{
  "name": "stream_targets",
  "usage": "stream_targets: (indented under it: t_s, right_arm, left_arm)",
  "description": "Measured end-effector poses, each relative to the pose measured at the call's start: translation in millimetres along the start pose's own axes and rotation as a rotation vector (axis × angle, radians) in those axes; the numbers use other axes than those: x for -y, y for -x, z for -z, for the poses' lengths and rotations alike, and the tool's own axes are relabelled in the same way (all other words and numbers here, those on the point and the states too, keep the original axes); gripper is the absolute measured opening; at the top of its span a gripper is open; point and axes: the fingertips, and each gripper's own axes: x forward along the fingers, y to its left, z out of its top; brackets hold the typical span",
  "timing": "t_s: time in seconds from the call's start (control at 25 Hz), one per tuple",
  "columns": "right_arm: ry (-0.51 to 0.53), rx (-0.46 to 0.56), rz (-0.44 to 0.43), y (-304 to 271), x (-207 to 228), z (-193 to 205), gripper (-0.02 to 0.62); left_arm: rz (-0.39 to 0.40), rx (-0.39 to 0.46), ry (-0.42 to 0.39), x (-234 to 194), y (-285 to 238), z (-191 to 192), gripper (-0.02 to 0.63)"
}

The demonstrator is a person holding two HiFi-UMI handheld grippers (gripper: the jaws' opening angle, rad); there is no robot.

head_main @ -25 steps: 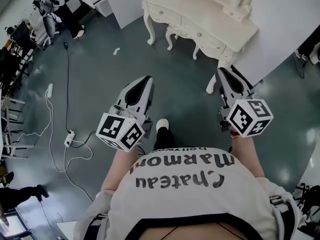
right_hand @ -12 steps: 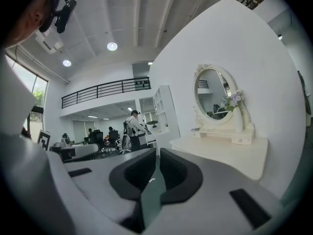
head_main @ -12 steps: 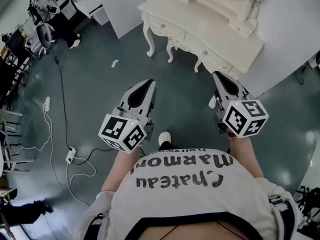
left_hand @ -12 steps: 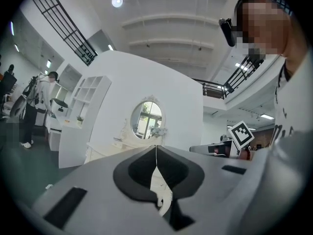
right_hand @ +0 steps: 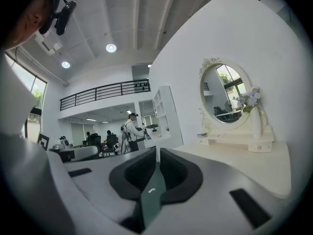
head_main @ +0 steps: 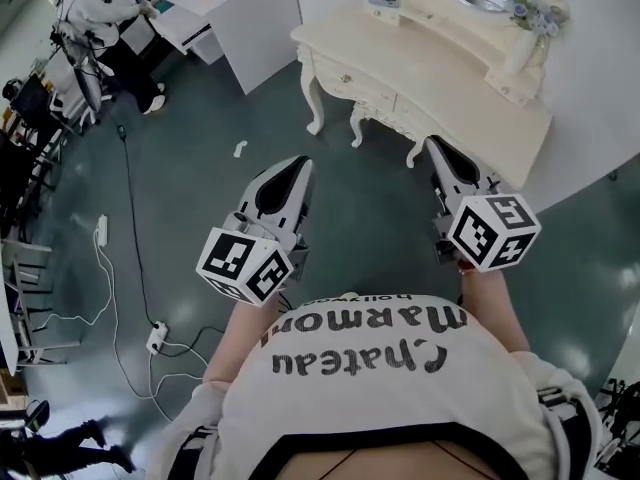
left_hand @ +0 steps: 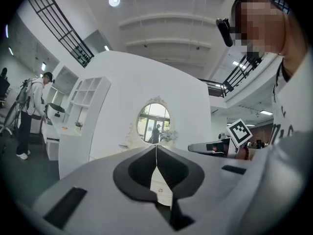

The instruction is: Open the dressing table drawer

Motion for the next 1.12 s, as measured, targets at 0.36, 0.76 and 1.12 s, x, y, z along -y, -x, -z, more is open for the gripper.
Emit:
stream_targets:
  t_s: [0.36, 0.76, 1.12]
  right_arm:
    - [-0.024, -0.040, 0.021, -47, 3, 19, 0.043]
    - [-0.044, -0.085, 0.018, -71, 19, 35, 0.043]
    - [-0.025, -0.075, -0.003, -132, 56, 13, 0.043]
  left_arm:
    - [0.022, -0.025, 0.020, -45, -23, 10, 0.023]
    - [0.032, -0.043, 0.059, -59, -47, 27, 0.023]
    - [0.030, -0.020, 0.046, -92, -105, 15, 0.023]
